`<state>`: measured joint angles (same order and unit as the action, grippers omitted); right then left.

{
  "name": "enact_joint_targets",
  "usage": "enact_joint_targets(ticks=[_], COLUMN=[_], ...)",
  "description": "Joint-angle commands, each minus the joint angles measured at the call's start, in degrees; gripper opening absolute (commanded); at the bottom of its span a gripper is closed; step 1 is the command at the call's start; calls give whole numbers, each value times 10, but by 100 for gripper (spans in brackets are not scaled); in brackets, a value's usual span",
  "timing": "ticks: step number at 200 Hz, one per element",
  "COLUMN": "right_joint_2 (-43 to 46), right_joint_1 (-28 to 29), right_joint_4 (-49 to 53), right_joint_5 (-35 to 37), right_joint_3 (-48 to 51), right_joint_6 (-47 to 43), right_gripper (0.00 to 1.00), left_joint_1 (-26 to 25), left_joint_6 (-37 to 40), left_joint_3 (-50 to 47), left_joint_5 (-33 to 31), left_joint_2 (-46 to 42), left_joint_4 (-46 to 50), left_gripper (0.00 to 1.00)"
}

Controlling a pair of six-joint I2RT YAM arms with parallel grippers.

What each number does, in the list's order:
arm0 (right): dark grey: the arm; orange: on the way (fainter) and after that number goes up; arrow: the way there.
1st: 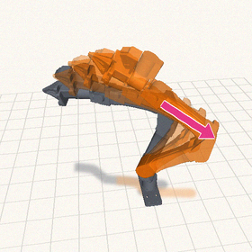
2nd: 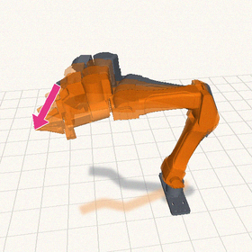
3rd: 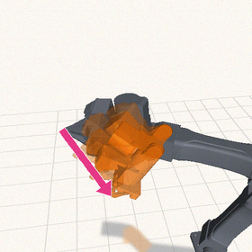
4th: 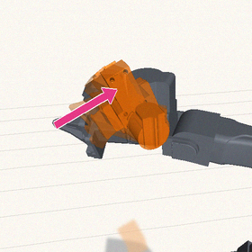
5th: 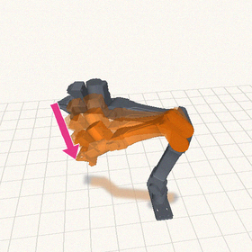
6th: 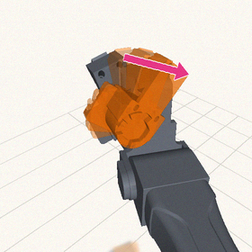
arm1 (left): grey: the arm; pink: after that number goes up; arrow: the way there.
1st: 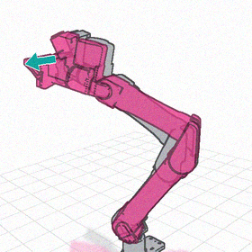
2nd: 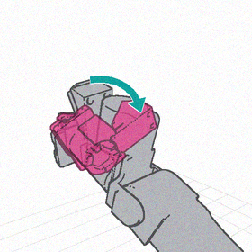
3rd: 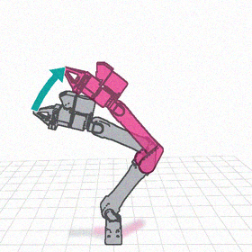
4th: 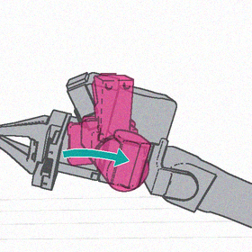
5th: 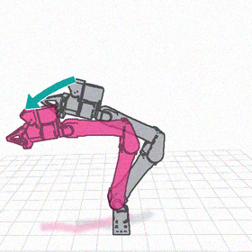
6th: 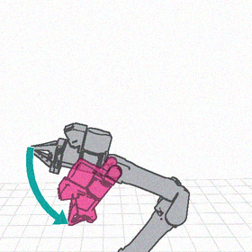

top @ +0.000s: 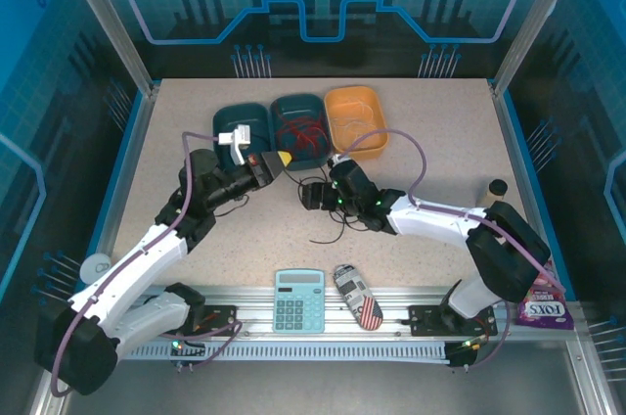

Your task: Untangle the cables

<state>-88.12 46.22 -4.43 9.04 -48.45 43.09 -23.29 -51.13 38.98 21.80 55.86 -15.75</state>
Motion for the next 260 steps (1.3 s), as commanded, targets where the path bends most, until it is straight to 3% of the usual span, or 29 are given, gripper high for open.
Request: enact_joint_targets(ticks=[1,35,67,84,115,160,201,260], right_joint_2=[-4,-37,-60,-63,-42,-18,-5,15], right_joint_1=[6,9,8,6,5,-4,-10,-12], right_joint_4=[-26,-39,-1,34,63,78,89,101], right_joint_5=[-26,-47,-34,-17,13,30,41,47], right_joint_3=[11,3,-16,-16,-12,9,12,8], right_joint_6=[22,34,43,46,47,47,40,18], right_gripper=[80,74,53,43,38,39,47,72], left_joint_1=[4,5,21,42,91,128,146,149], left_joint_6=[-5,-22,-35,-32,2,78,151,223], left_joint_3=[-2,-4,3,12,41,96,167,277], left_joint_5=[-13,5,25,31,22,-25,-85,-140], left_joint_2=[-4,-3,-17,-34,-72,-116,-138,-131], left_joint_4=[-31,-62,-71,-55,17,137,239,311], left_gripper=[0,0,0,0,0,0,0,0])
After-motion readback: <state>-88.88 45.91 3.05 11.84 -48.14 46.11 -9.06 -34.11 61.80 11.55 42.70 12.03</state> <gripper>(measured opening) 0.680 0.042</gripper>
